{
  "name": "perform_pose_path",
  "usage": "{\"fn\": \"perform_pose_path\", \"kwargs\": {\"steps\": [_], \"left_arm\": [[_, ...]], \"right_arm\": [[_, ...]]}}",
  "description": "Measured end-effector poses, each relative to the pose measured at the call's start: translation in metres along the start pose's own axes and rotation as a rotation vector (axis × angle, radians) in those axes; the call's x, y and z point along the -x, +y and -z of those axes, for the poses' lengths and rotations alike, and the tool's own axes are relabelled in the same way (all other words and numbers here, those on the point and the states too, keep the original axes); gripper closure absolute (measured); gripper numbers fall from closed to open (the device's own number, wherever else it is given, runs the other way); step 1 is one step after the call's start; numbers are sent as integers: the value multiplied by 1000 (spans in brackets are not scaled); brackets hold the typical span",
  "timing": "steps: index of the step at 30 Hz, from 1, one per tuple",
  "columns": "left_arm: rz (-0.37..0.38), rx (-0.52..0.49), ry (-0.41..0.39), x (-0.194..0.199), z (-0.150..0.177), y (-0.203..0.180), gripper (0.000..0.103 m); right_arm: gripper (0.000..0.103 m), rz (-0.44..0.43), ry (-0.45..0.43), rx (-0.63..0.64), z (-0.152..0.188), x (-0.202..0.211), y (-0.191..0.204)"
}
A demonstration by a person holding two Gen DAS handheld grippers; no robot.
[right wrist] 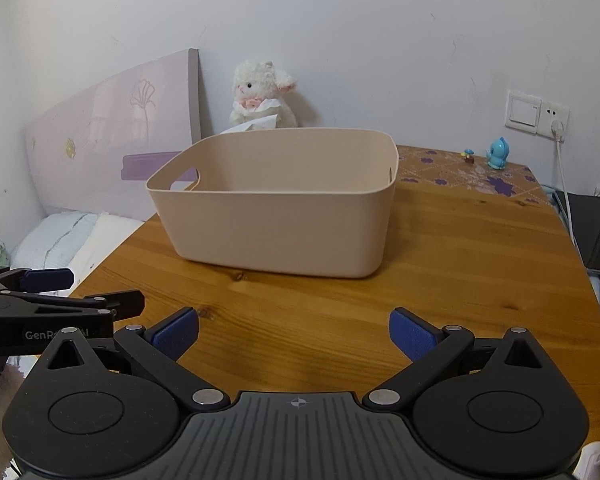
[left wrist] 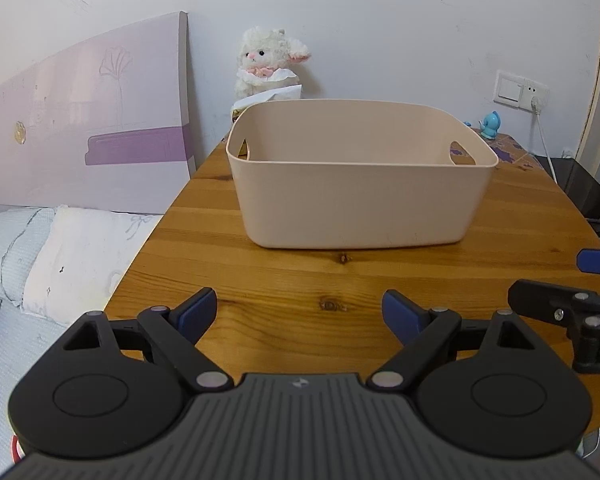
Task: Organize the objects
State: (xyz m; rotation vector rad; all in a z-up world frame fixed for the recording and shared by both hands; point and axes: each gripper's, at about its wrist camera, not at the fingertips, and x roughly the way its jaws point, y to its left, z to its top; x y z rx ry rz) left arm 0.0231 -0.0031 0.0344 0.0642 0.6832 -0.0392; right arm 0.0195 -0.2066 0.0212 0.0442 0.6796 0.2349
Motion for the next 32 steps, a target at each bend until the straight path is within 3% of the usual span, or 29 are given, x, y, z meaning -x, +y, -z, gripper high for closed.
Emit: {"fn": "perform_pose_path", "kwargs": {"steps": [32], "left_arm": [[25,-34,19,10,11,-1,7]], "right_arm": [[0,9,42,-23,9,-5,-11]]}}
